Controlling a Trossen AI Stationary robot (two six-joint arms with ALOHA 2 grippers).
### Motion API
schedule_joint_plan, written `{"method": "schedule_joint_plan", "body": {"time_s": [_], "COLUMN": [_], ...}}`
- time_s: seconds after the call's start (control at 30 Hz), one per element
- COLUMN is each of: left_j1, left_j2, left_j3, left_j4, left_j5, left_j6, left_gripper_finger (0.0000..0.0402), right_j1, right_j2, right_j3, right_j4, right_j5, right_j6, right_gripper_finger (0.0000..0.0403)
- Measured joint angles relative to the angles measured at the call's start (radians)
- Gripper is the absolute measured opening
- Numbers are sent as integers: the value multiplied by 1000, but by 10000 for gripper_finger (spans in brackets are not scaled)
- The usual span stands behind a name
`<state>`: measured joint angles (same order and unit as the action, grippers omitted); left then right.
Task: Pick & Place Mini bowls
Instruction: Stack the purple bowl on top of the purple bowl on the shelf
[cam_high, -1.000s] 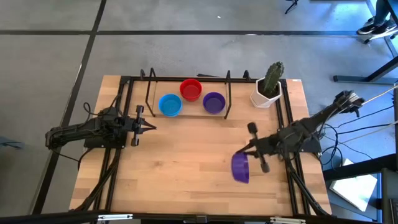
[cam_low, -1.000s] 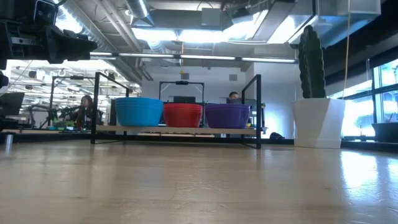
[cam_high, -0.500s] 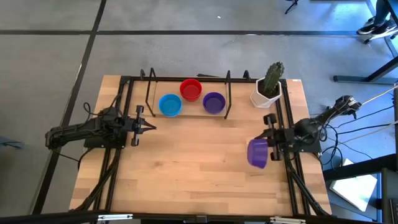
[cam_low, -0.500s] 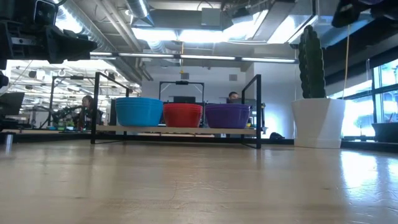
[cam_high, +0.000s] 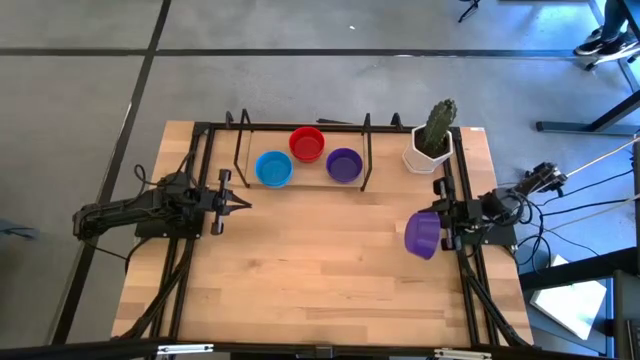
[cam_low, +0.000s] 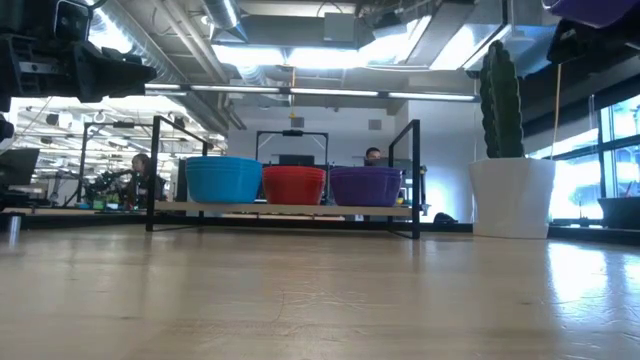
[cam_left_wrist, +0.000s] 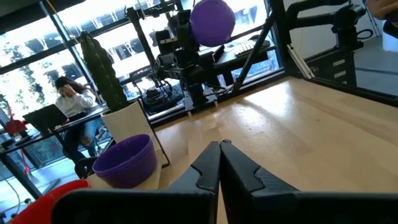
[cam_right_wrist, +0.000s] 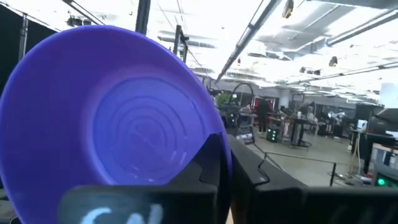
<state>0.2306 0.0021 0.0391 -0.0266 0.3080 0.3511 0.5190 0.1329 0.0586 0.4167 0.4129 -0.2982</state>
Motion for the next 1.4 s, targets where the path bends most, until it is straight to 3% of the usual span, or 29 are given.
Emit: {"method": "schedule_joint_plan", "body": {"time_s": [1.4], "left_j1": [0], "left_j2": [0], "left_j3": [0], "left_j4": [0], "left_j5": [-1], "left_j6": [2], "left_gripper_finger": [6], "right_j1": [0], "right_j2": [-16], "right_j3": [1], "right_j4": [-90], "right_j5": [111], "right_j6": [25], "right_gripper_finger": [13]}}
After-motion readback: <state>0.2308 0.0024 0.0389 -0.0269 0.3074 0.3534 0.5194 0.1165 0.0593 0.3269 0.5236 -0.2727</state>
